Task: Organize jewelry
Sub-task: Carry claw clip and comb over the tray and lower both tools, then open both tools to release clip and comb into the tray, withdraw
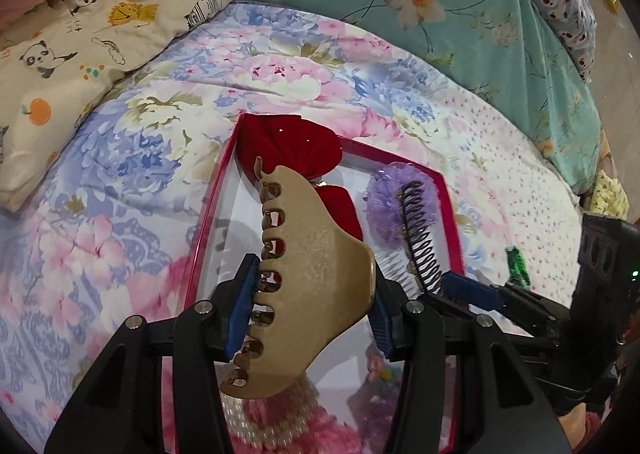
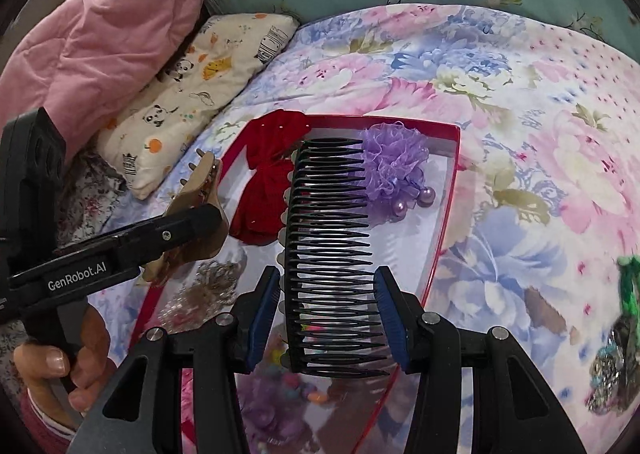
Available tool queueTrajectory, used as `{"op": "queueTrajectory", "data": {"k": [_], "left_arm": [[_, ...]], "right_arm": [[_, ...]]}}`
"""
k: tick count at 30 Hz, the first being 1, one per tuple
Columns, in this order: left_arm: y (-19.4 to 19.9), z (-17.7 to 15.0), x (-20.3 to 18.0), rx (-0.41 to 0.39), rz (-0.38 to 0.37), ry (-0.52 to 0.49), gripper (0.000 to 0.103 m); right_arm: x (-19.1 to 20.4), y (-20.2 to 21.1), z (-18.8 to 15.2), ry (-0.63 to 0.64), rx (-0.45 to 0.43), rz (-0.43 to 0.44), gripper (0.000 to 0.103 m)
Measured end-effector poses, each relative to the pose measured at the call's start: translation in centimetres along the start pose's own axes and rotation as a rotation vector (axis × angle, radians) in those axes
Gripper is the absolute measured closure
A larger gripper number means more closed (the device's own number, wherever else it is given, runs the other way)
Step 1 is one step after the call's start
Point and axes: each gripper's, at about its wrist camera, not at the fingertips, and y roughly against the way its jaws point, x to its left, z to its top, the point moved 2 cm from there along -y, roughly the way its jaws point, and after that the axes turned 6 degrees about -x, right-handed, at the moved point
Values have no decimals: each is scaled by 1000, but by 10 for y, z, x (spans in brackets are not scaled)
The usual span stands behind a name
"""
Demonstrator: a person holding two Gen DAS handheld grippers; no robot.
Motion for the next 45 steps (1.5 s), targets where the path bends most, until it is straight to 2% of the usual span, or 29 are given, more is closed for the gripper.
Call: {"op": "queueTrajectory", "data": {"k": [6, 17, 27, 37, 41, 42, 45], "left_arm": [[-17, 0, 3, -3, 24, -21, 54], [-34, -4, 5, 57, 35, -14, 54], [-38, 0, 6, 89, 21, -21, 54], [-40, 1, 5, 92, 27, -23, 53], [-41, 1, 4, 94, 20, -17, 48], [-41, 0, 3, 96, 22, -18, 44], [-40, 0, 2, 100, 30, -20, 42]], "right_arm": [[-5, -14, 3, 14, 9, -20, 54], [-1, -23, 6, 76, 29, -39, 53], [5, -32, 9, 159, 125, -70, 53], [8, -41, 12, 208, 175, -90, 52], [4, -40, 13, 178, 175, -71, 53], [3, -39, 14, 171, 172, -66, 52], [2, -34, 14, 152, 161, -54, 47]]}}
